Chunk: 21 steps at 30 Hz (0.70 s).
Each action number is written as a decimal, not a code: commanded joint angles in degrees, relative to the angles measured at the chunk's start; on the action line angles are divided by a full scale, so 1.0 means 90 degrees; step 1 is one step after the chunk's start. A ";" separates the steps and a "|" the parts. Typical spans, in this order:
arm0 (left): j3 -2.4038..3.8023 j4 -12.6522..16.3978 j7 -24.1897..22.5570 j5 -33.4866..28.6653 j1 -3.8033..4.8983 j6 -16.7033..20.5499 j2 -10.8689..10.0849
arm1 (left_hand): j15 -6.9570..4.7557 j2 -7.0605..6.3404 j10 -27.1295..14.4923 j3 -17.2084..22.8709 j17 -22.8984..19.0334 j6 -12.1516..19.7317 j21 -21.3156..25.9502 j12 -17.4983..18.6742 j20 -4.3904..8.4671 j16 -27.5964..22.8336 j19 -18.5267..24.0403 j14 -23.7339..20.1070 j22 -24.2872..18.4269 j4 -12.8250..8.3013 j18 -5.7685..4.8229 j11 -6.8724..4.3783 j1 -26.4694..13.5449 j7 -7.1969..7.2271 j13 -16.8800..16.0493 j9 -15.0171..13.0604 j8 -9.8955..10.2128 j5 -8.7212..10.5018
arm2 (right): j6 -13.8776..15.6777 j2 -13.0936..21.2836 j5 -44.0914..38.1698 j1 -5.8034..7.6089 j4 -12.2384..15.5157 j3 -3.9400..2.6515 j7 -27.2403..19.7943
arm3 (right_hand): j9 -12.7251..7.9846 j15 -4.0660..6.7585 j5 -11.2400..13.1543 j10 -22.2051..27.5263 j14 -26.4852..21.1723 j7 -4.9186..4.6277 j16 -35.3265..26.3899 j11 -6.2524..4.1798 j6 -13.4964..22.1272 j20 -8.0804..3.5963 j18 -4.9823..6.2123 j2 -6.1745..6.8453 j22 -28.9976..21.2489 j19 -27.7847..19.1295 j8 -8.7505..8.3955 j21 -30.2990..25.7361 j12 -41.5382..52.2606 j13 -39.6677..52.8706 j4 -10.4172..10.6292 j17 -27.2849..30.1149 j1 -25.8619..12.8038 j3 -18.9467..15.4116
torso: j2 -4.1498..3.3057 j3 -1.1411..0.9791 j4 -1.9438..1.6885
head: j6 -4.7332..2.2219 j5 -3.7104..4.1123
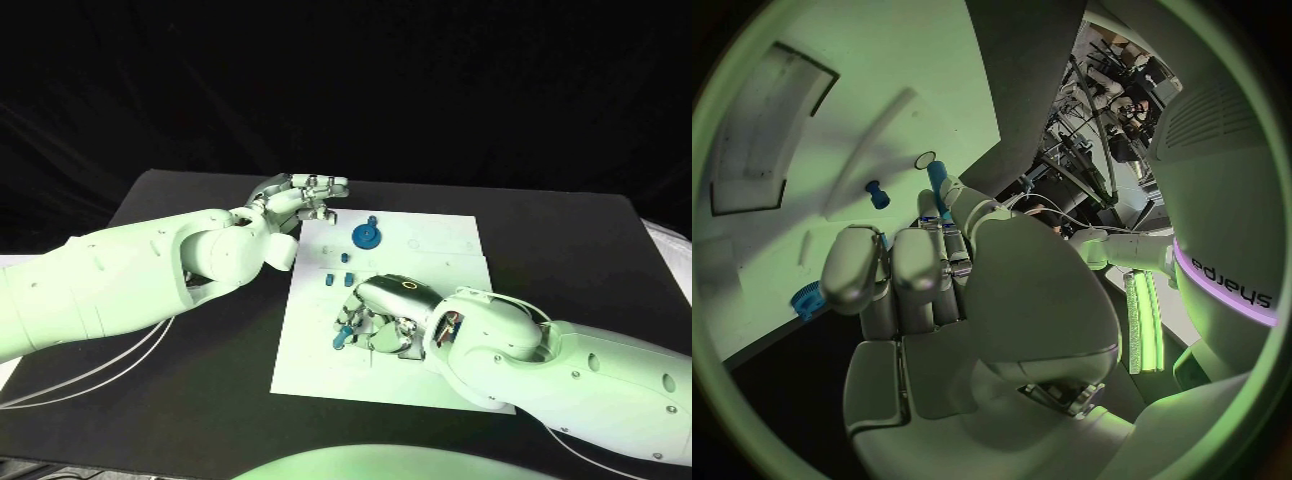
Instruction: Assemble the parts on the task board
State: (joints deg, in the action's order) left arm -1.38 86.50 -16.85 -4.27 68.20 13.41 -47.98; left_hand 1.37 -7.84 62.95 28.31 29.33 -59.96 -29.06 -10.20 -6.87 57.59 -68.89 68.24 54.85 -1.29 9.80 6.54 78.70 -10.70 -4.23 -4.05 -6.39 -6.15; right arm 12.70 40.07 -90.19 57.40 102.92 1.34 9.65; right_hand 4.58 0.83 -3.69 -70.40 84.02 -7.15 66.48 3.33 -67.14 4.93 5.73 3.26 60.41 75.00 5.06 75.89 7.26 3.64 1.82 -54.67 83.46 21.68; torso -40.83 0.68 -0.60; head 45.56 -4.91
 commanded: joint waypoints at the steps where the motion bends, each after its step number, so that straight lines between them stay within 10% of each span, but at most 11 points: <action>1: 0.0004 0.0011 -0.0038 0.0022 0.0001 -0.0126 0.0015 | -0.0001 0.0073 -0.0030 -0.0032 -0.0010 0.0030 0.0027 -0.0036 -0.0002 -0.0016 0.0006 -0.0053 -0.0009 -0.0002 0.0070 -0.0004 0.0002 0.0009 0.0008 0.0010 -0.0025 0.0022 | -0.0196 -0.0030 -0.0282 -0.0020 -0.0041 0.0002 -0.0043 | 0.0011 0.0053 -0.0038 -0.0028 0.0105 -0.0003 0.0033 0.0003 -0.0018 -0.0018 0.0022 -0.0034 -0.0003 0.0018 0.0011 0.0005 -0.0023 0.0007 0.0009 -0.0005 -0.0055 0.0041 | 0.0002 -0.0003 0.0003 | 0.0012 -0.0011; 21: 0.0004 0.0014 -0.0023 0.0022 0.0001 -0.0141 0.0011 | -0.0001 0.0073 -0.0030 -0.0032 -0.0010 0.0030 0.0027 -0.0036 -0.0002 -0.0016 0.0006 -0.0053 -0.0009 -0.0002 0.0070 -0.0004 0.0002 0.0009 0.0008 0.0010 -0.0025 0.0022 | -0.0516 -0.0220 -0.1006 -0.0048 -0.0155 0.0014 0.0349 | 0.0012 0.0049 -0.0036 -0.0033 0.0105 -0.0004 0.0041 0.0008 -0.0018 -0.0017 0.0020 -0.0019 -0.0001 0.0017 0.0007 0.0007 -0.0035 0.0009 0.0015 -0.0013 -0.0094 0.0047 | 0.0006 0.0000 0.0008 | 0.0054 -0.0009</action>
State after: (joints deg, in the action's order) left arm -1.38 86.49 -16.81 -4.26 68.20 13.27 -47.98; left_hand 1.37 -7.84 62.95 28.32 29.34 -59.96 -29.06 -10.20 -6.87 57.59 -68.89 68.25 54.85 -1.29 9.81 6.54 78.70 -10.70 -4.23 -4.05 -6.39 -6.16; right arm 10.19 38.22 -95.88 57.07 101.57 1.41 11.42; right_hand 4.66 0.83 -3.90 -70.39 84.02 -7.26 66.48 3.35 -66.78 4.93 5.73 3.11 60.42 75.00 4.77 75.89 7.25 3.67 1.98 -54.71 82.98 21.83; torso -40.80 0.66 -0.53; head 46.02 -4.99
